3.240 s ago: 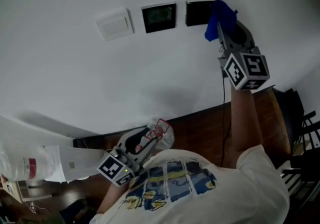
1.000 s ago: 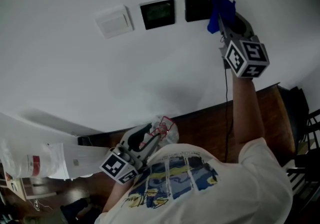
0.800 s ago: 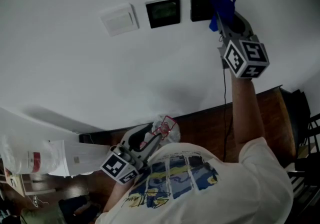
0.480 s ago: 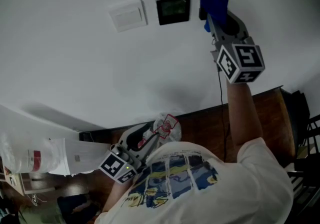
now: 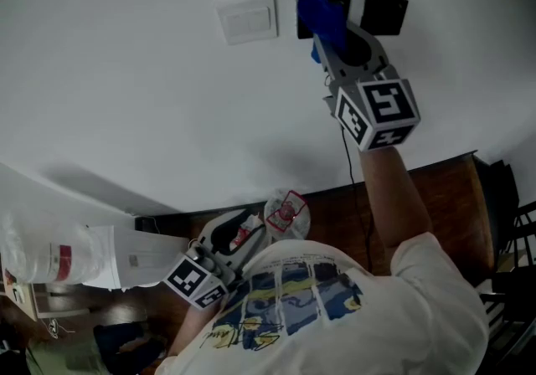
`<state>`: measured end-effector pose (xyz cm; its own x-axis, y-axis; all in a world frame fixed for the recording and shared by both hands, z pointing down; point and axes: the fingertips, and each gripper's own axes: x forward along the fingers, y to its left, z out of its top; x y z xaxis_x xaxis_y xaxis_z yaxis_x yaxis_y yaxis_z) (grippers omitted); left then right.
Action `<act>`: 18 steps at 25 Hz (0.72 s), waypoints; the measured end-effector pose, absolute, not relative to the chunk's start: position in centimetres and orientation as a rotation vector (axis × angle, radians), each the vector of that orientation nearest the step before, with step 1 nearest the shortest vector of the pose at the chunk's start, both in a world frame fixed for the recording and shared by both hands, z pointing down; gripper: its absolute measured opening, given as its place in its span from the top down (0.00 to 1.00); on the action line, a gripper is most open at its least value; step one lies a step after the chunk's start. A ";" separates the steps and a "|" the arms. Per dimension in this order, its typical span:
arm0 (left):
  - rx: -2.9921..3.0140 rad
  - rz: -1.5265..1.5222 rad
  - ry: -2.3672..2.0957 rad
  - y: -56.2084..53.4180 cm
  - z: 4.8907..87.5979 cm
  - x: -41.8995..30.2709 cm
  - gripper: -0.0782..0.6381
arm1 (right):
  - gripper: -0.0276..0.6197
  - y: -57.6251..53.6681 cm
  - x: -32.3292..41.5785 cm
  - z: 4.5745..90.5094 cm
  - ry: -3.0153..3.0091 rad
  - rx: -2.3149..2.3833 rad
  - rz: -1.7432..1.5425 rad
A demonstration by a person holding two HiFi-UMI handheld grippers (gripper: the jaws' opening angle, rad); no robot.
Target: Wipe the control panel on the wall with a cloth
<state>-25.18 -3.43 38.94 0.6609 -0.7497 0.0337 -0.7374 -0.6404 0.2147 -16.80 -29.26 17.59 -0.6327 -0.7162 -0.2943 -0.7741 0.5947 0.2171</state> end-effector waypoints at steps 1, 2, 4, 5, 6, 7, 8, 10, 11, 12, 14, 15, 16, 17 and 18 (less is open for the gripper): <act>2.663 -0.085 -1.215 -3.2 39.0 -25.5 0.69 | 0.82 -29.0 -17.9 17.8 2.661 -1.227 0.491; 2.659 -0.075 -1.220 -3.0 39.2 -25.9 0.69 | 0.82 -28.7 -18.9 18.0 2.676 -1.205 0.491; 2.652 -0.057 -1.227 -2.8 39.6 -26.5 0.69 | 0.82 -28.5 -20.5 18.5 2.695 -1.165 0.477; 2.647 -0.062 -1.228 -2.7 39.7 -26.6 0.69 | 0.82 -28.4 -20.9 18.6 2.701 -1.149 0.470; 2.645 -0.070 -1.227 -2.6 39.6 -26.6 0.69 | 0.82 -28.3 -21.1 18.6 2.704 -1.135 0.465; 2.645 -0.077 -1.223 -2.6 39.5 -26.5 0.69 | 0.82 -28.0 -21.1 18.5 2.703 -1.124 0.464; 2.647 -0.082 -1.217 -2.6 39.4 -26.4 0.69 | 0.82 -27.7 -20.8 18.4 2.699 -1.116 0.471; 2.650 -0.089 -1.207 -2.7 39.3 -26.1 0.69 | 0.82 -27.1 -19.4 18.0 2.685 -1.116 0.495; 2.653 -0.084 -1.202 -2.8 39.4 -25.9 0.69 | 0.82 -26.8 -18.4 17.9 2.675 -1.130 0.503; 2.656 -0.078 -1.196 -2.8 39.5 -25.8 0.69 | 0.82 -26.7 -17.1 17.8 2.663 -1.154 0.510; 2.659 -0.074 -1.182 -3.1 39.7 -25.4 0.69 | 0.82 -27.1 -14.0 17.7 2.635 -1.228 0.518; 2.660 -0.073 -1.171 -3.3 39.8 -25.1 0.69 | 0.82 -27.5 -12.3 17.7 2.618 -1.270 0.517; 2.663 -0.073 -1.159 -3.5 39.8 -24.7 0.69 | 0.82 -28.0 -10.5 17.6 2.599 -1.314 0.509; 2.668 -0.072 -1.147 -3.8 39.8 -24.2 0.69 | 0.82 -28.7 -8.7 17.5 2.578 -1.357 0.494; 2.675 -0.070 -1.138 -4.0 39.7 -23.7 0.69 | 0.82 -29.5 -6.9 17.5 2.554 -1.399 0.476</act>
<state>-23.70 -4.00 39.74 0.6968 -0.7157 0.0471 -0.7046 -0.6708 0.2316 -6.89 -29.46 17.48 -0.5361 -0.7827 -0.3160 -0.8440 0.5027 0.1868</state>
